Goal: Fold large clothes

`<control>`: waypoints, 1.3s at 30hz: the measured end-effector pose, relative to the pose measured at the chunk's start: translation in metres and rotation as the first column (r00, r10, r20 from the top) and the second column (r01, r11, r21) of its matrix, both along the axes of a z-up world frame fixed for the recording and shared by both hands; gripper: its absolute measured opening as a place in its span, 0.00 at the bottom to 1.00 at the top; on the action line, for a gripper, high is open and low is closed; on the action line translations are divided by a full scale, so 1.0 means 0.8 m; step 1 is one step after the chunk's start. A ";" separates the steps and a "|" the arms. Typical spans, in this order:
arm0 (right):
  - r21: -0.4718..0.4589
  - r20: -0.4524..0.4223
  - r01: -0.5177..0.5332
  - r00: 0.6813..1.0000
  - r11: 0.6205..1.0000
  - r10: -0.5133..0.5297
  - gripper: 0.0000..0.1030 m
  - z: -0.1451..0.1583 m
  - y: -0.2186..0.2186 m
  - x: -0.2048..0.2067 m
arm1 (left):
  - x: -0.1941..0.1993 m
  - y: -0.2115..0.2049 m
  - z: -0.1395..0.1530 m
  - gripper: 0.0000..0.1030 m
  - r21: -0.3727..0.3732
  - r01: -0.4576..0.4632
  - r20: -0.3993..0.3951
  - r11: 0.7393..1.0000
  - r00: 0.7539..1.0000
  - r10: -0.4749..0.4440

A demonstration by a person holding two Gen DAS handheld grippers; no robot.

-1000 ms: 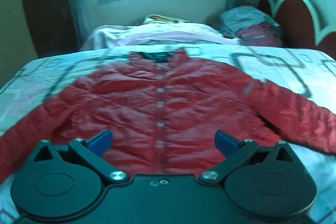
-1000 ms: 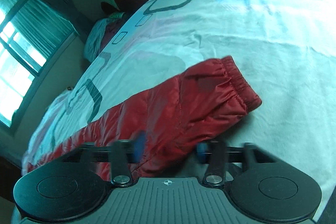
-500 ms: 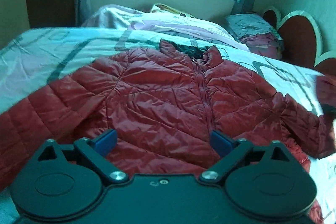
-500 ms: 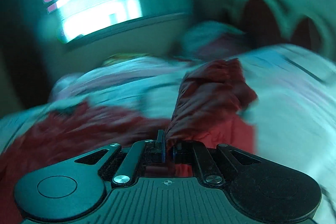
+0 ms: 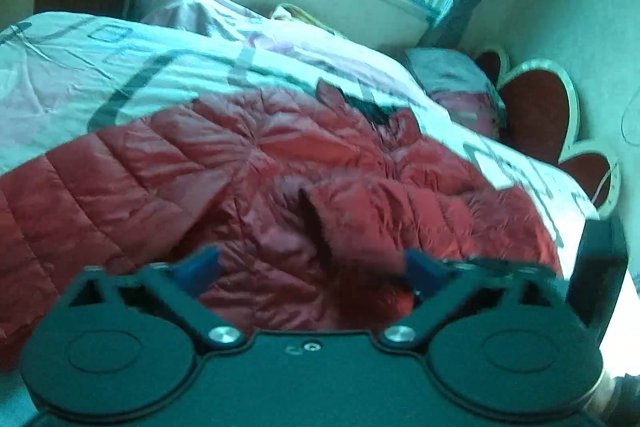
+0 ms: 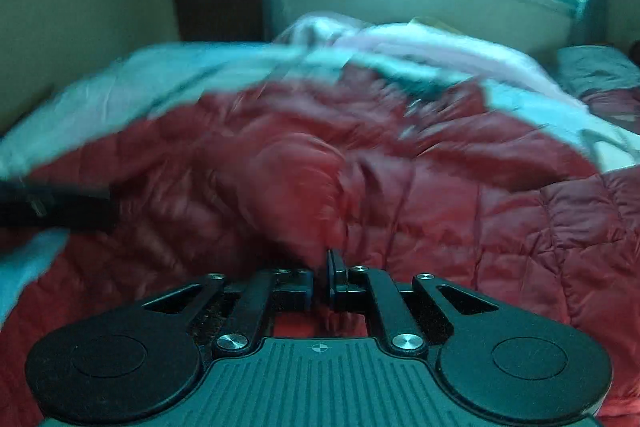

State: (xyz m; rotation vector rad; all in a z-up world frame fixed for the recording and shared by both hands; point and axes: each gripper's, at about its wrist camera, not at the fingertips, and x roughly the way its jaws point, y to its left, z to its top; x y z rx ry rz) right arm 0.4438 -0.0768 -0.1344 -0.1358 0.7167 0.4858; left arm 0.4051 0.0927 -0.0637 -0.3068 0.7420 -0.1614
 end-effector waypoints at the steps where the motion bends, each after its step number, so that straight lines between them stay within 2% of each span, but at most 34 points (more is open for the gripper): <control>1: -0.025 0.032 0.012 0.999 1.000 -0.011 0.24 -0.001 0.002 -0.003 | 0.002 0.001 0.001 1.00 -0.011 0.007 0.007 1.000 1.000 -0.007; 2: -0.016 0.051 0.020 0.999 1.000 -0.019 0.63 0.002 0.000 -0.010 | 0.006 0.001 0.000 0.99 -0.026 0.019 0.009 0.999 1.000 -0.019; 3: 0.023 0.069 0.020 0.997 1.000 -0.022 0.80 0.008 -0.008 -0.019 | 0.013 -0.001 -0.003 0.97 -0.039 0.031 0.005 0.999 1.000 -0.031; 7: 0.065 0.039 0.092 0.995 0.994 -0.095 0.77 0.024 -0.062 -0.028 | 0.048 -0.019 -0.032 0.81 -0.090 0.084 -0.077 0.992 0.993 -0.091; 9: 0.079 -0.003 0.136 0.991 0.988 -0.136 0.56 0.026 -0.096 -0.035 | 0.065 -0.030 -0.049 0.75 -0.101 0.098 -0.125 0.990 0.986 -0.110; 11: 0.087 -0.031 0.180 0.983 0.980 -0.178 0.46 0.024 -0.134 -0.049 | 0.077 -0.037 -0.063 0.71 -0.100 0.101 -0.146 0.990 0.983 -0.115; 13: 0.087 -0.061 0.230 0.972 0.969 -0.225 0.36 0.024 -0.166 -0.062 | 0.086 -0.046 -0.067 0.44 -0.062 0.118 -0.133 0.991 0.983 -0.126; 14: 0.082 -0.074 0.257 0.965 0.963 -0.251 0.33 0.023 -0.179 -0.066 | 0.088 -0.049 -0.068 0.21 -0.045 0.126 -0.128 0.991 0.983 -0.130; 15: 0.074 -0.081 0.286 0.957 0.955 -0.280 0.33 0.025 -0.191 -0.073 | 0.092 -0.050 -0.068 0.18 -0.053 0.132 -0.121 0.990 0.983 -0.137; 19: 0.057 -0.096 0.407 0.911 0.912 -0.401 0.32 0.023 -0.225 -0.077 | 0.090 -0.042 -0.059 0.17 -0.053 0.120 -0.079 0.991 0.989 -0.124; 24: 0.072 -0.092 0.461 0.886 0.885 -0.454 0.24 0.021 -0.234 -0.050 | 0.074 -0.009 -0.036 0.17 0.007 0.031 -0.022 0.999 0.999 -0.031; 25: 0.065 -0.096 0.476 0.878 0.877 -0.470 0.24 0.020 -0.237 -0.047 | 0.073 -0.002 -0.037 0.17 0.028 0.017 -0.025 0.999 1.000 -0.016; 27: 0.060 -0.128 0.502 0.861 0.863 -0.492 0.24 0.014 -0.245 -0.037 | 0.077 0.006 -0.046 0.17 0.020 0.025 -0.067 0.999 0.997 -0.024; 30: 0.081 -0.108 0.511 0.858 0.856 -0.502 0.24 0.026 -0.260 -0.046 | 0.079 0.002 -0.055 0.18 0.023 0.059 -0.082 0.998 0.995 -0.057; 31: 0.107 -0.082 0.513 0.858 0.852 -0.507 0.23 0.035 -0.266 -0.054 | 0.080 0.001 -0.055 0.20 0.023 0.070 -0.088 0.997 0.994 -0.068; 33: 0.114 -0.032 0.506 0.862 0.855 -0.506 0.11 0.051 -0.270 -0.059 | 0.076 0.002 -0.051 0.39 0.060 0.038 -0.081 0.997 0.996 -0.034; 35: 0.119 -0.002 0.503 0.862 0.856 -0.507 0.11 0.060 -0.272 -0.050 | 0.055 0.014 -0.037 0.54 0.123 -0.061 0.006 0.990 0.998 0.060; 37: 0.129 -0.005 0.496 0.866 0.859 -0.499 0.11 0.062 -0.275 -0.031 | 0.037 0.020 -0.020 0.54 0.161 -0.152 0.102 0.975 0.985 0.137; 39: 0.118 0.001 0.474 0.879 0.873 -0.477 0.11 0.055 -0.273 -0.011 | 0.040 0.008 -0.011 0.51 0.159 -0.090 0.134 0.983 0.989 0.069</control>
